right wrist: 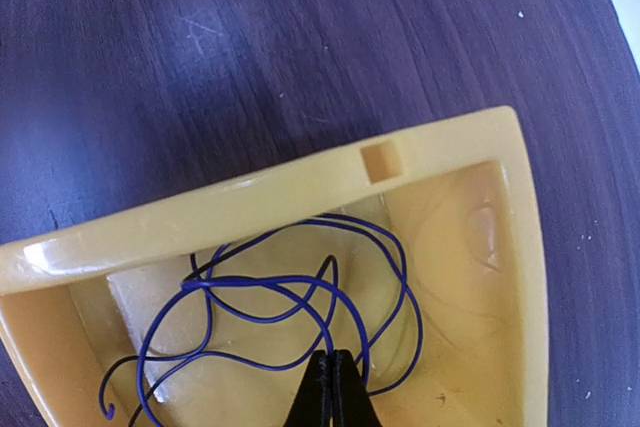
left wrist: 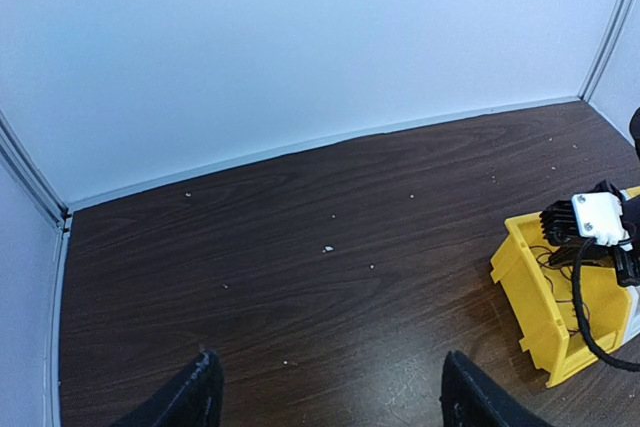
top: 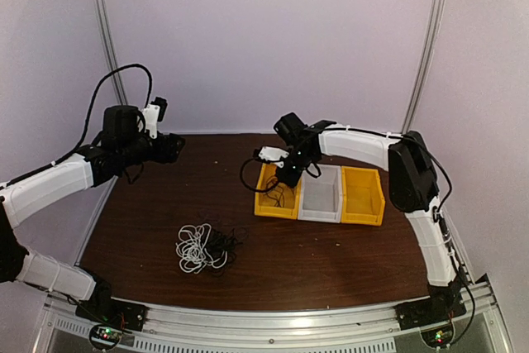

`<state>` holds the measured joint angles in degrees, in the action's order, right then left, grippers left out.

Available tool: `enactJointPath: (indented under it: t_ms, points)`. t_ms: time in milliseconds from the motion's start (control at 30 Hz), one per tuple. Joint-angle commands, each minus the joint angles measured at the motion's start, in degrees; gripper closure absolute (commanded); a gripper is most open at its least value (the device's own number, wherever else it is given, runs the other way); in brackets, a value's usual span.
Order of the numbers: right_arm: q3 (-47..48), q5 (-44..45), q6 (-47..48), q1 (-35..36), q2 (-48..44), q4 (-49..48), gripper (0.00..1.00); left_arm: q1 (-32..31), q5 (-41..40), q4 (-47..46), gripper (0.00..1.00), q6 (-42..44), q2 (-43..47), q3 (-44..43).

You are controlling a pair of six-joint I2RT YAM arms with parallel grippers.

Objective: Untangle the cables

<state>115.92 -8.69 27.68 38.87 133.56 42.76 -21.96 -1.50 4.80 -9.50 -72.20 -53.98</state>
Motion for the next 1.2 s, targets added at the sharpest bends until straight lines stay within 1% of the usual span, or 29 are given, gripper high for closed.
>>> enactJointPath:
  t_ms: [0, 133, 167, 200, 233, 267, 300, 400, 567, 633, 700, 767, 833, 933, 967, 1067, 1133, 1167]
  points:
    - [-1.08, -1.27, -1.28, 0.32, -0.99, 1.00, 1.00, -0.09, 0.08, -1.40, 0.24, 0.40, 1.52, -0.08]
    - [-1.78, -1.07, -1.55, 0.30, -2.94, 1.22, 1.00, -0.04, 0.66, -1.41, 0.24, 0.00, 1.49, -0.10]
    - [-1.90, -1.11, -1.74, 0.28, -3.87, 1.41, 0.98, -0.08, 0.46, -1.42, 0.24, -0.02, 1.46, -0.04]
    - [-1.92, -1.02, -1.83, 0.28, -4.85, 1.62, 0.91, -0.04, 0.11, -1.40, 0.24, -0.16, 1.45, 0.11]
    - [-1.88, -0.73, -1.70, 0.34, -5.95, 1.81, 0.79, -0.06, -0.08, -1.45, 0.24, -0.31, 1.36, 0.16]
    - [-1.80, -0.22, -1.43, 0.34, -7.02, 2.26, 0.74, -0.09, -0.10, -1.43, 0.24, -0.27, 1.24, 0.12]
    - [-1.49, 0.42, -1.14, 0.34, -8.27, 3.01, 0.72, -0.03, 0.10, -1.45, 0.24, -0.18, 1.06, -0.02]
    - [-2.26, 1.93, -0.83, 0.11, -12.12, 5.12, 0.68, -0.10, 0.42, -1.19, 0.24, 0.13, 0.92, -0.21]
    - [-11.63, 2.45, -0.11, -0.83, -21.02, 2.41, 0.64, -0.05, 0.61, -1.06, 0.24, 0.24, -0.05, -0.27]
    - [-13.88, 1.56, 0.32, -1.25, -23.70, 1.86, 0.64, -0.06, 1.43, -0.52, 0.24, 0.75, -0.81, -0.51]
    - [-17.41, -0.28, 0.38, -1.81, -27.24, -0.24, 0.64, -0.10, 4.28, -0.13, 0.24, 0.97, -1.30, -0.72]
    - [-23.13, -2.46, 0.02, -2.76, -31.72, -4.11, 0.64, -0.47, 7.27, 0.92, 0.24, 0.77, -1.92, -1.44]
    - [-30.59, -7.19, 0.11, -4.55, -37.12, -9.10, 0.64, -2.82, 6.50, 4.89, 0.26, -0.18, -2.95, -3.81]
    - [-40.44, -13.44, 0.34, -8.09, -44.59, -15.67, 0.63, -8.98, 3.29, 12.72, 0.27, -1.65, -3.65, -7.49]
    - [-42.91, -16.06, 0.34, -9.39, -46.41, -16.91, 0.63, -11.15, 2.58, 14.72, 0.28, -3.22, -3.48, -7.84]
    - [-50.82, -23.97, -2.28, -12.96, -52.18, -23.00, 0.62, -14.24, -0.12, 19.84, 0.28, -11.33, -1.56, -6.80]
    - [-56.37, -27.21, -2.28, -13.46, -54.73, -27.92, 0.58, -15.36, -0.20, 22.39, 0.29, -15.46, 0.41, -3.83]
    - [-58.10, -28.21, -1.12, -13.47, -55.27, -28.67, 0.56, -15.60, -0.53, 23.90, 0.29, -17.34, 1.31, -2.45]
